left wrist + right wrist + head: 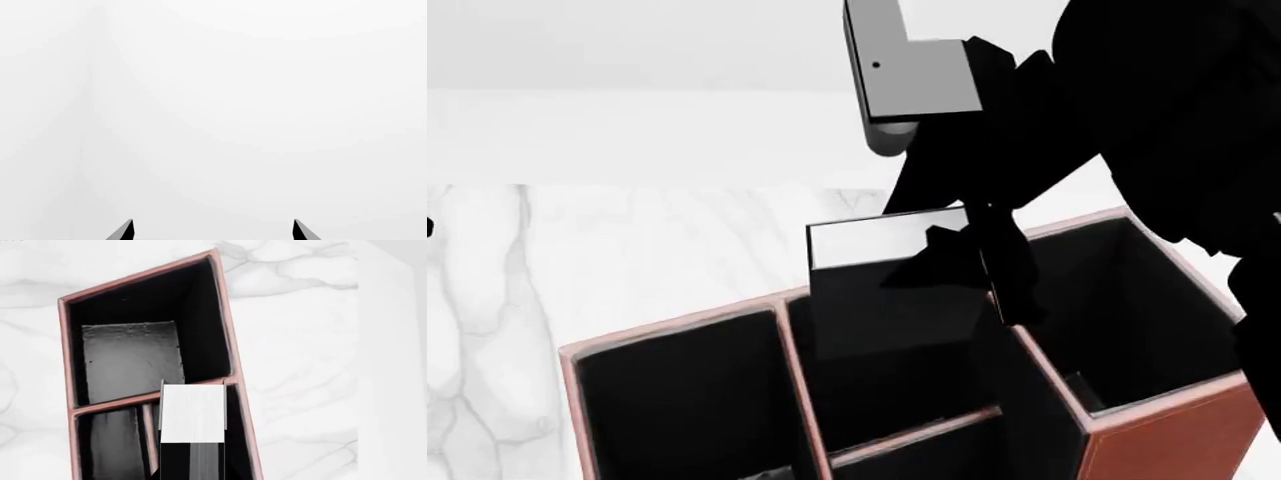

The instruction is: Pick up the book and place it in the front compartment of the caddy.

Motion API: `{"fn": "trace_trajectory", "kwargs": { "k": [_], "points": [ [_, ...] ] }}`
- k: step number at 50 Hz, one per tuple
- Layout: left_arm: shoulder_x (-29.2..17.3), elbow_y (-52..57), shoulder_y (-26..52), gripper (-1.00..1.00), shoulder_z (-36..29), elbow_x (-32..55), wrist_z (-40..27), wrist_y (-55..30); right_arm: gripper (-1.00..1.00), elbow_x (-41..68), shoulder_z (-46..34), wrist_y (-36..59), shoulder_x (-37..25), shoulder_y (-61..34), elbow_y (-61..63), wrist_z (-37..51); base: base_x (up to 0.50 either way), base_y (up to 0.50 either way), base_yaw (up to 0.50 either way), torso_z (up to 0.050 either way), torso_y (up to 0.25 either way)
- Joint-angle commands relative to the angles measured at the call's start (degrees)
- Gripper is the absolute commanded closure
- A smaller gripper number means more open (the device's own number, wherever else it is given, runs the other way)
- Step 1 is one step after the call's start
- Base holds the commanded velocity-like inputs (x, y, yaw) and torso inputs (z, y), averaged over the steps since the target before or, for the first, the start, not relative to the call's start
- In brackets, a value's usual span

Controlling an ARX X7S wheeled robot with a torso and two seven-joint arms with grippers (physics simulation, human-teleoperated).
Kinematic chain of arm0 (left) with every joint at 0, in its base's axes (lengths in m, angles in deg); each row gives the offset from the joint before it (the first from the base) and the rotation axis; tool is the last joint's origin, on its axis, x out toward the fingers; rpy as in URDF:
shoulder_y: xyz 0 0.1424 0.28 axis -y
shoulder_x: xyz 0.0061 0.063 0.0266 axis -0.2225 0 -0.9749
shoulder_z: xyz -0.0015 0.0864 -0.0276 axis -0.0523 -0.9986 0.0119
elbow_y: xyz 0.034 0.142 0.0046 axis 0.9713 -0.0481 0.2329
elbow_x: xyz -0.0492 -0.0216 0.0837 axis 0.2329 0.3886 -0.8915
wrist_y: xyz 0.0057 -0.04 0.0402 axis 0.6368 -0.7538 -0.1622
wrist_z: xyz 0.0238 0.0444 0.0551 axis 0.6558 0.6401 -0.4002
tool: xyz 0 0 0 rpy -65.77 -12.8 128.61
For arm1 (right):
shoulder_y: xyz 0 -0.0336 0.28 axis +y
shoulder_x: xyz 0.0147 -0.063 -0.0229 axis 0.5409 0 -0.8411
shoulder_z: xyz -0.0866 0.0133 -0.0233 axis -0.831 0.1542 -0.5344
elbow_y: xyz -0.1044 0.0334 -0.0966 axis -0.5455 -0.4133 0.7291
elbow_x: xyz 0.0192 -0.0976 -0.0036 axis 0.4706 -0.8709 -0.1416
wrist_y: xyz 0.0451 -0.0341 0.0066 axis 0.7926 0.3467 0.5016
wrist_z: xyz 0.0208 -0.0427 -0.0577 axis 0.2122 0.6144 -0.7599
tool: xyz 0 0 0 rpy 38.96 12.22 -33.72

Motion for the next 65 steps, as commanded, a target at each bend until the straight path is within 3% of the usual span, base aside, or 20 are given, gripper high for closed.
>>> {"fn": "trace_trajectory", "kwargs": {
  "k": [1, 41, 65],
  "points": [
    [1.27, -0.24, -0.18, -1.00, 1.76, -1.29, 1.57, -0.40, 1.00, -1.04, 2.65, -2.94, 3.14, 0.66, -3.90, -0.87, 0.00, 0.00, 0.00, 0.000, 0.000],
    [0.76, -0.47, -0.30, -1.00, 1.52, -0.77, 1.06, 0.22, 1.00, -1.51, 1.52, -9.59, 8.88, 4.48, -16.95, -1.49, 0.00, 0.00, 0.00, 0.000, 0.001],
    [0.53, -0.68, -0.55, -1.00, 1.23, -0.67, 0.85, 0.77, 1.00, -2.51, 0.23, -11.23, 8.89, 5.28, -17.30, -0.51, 0.00, 0.00, 0.00, 0.000, 0.001]
  ]
}}
